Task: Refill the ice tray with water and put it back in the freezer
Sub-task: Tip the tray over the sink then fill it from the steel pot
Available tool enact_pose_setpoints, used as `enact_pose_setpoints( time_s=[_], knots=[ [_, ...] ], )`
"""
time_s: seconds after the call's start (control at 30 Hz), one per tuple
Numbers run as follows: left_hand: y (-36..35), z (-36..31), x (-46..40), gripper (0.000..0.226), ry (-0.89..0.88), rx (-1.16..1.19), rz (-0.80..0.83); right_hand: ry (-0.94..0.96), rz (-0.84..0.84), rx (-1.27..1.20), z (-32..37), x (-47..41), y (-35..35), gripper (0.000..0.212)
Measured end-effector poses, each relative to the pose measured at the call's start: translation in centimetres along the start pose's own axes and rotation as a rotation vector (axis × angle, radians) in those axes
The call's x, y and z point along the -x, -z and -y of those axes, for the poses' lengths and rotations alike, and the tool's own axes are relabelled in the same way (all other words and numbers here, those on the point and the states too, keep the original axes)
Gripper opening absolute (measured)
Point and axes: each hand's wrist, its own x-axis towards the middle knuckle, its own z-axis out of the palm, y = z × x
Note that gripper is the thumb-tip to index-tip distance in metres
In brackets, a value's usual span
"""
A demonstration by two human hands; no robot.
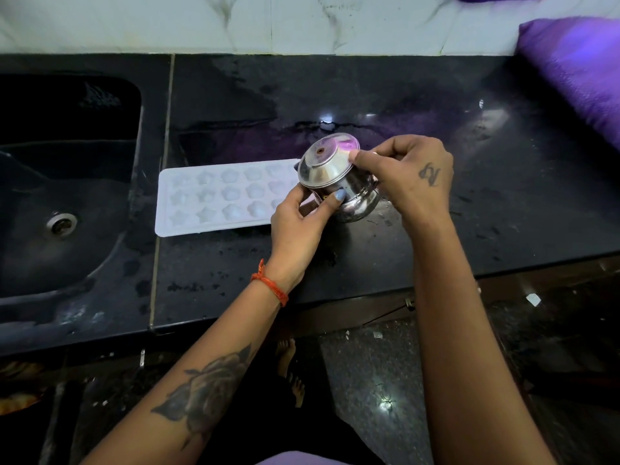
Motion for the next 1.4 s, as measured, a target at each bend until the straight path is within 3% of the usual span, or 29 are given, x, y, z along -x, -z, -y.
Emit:
enact_pose_setpoints(
  time_s=[0.63,1.17,1.4],
  knots=[
    [8.0,-0.3,3.8,0.015,-0.043,0.138,-0.218,0.197,0.204,0.108,5.4,4.6,-5.9,0.021],
    [10.4,-0.5,4.0,0.018,0.014,0.238,-0.262,0.318,0.272,0.244,7.9,5.7,-8.6,0.022],
    [10.4,-0.5,3.6,0.009,-0.006,0.212,-0.255,0.277,0.269,0.194,7.7,5.3,-8.5,0.021]
  ],
)
